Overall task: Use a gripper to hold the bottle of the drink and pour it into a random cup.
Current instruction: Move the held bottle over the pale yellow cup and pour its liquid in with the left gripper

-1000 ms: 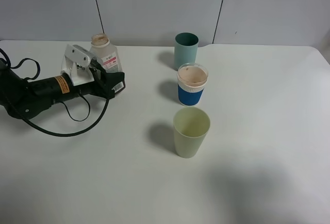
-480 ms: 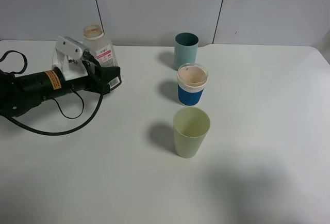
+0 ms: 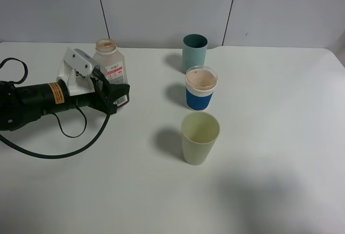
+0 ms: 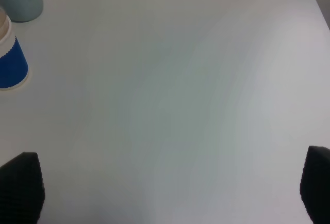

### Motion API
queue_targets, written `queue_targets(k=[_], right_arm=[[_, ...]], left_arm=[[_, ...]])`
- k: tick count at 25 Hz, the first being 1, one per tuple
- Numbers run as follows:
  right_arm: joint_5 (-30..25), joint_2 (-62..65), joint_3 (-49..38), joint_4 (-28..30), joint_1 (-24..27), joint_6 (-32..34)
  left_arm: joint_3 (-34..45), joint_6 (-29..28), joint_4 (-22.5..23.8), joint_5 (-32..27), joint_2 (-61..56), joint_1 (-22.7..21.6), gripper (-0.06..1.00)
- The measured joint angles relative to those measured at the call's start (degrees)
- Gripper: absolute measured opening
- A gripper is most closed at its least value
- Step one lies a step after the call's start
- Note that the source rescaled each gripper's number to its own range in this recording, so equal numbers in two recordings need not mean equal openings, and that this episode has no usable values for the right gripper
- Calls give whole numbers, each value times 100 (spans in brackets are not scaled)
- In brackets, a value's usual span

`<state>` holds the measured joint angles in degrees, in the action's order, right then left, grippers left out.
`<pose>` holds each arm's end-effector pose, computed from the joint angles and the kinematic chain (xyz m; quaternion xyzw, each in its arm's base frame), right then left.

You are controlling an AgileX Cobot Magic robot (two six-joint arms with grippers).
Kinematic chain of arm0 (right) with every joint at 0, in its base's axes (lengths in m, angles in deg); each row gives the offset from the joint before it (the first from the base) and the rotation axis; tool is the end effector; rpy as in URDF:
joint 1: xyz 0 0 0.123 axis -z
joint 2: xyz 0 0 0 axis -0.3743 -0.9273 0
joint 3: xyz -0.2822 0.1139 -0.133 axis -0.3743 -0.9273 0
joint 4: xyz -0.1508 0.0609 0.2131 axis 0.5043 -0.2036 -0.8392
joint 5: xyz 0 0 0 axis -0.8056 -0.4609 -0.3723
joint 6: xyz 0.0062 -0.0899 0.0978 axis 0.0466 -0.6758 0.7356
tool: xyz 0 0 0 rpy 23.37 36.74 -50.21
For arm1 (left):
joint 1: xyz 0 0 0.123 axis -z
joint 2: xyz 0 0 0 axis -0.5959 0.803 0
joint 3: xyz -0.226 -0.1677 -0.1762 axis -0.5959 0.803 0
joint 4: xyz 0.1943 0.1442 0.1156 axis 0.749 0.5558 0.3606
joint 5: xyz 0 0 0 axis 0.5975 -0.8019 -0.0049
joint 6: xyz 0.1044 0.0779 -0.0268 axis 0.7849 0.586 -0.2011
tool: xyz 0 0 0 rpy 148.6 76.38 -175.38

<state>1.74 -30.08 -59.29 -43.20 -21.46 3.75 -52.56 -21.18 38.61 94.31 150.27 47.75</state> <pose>-0.0008 0.0000 0.2639 -0.0081 0.8551 -0.0097 0.5184 0.3216 -0.1384 0.1198 0.2837 0.7560 -0.2589 0.5300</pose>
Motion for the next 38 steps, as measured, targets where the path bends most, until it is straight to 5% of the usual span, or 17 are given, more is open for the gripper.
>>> queue_targets(k=[21, 38], right_arm=[[0, 0, 0, 0, 0, 0], [0, 0, 0, 0, 0, 0]], left_arm=[[439, 253, -64, -930, -794, 810, 5], [1113, 847, 205, -1543, -1739, 836, 5]])
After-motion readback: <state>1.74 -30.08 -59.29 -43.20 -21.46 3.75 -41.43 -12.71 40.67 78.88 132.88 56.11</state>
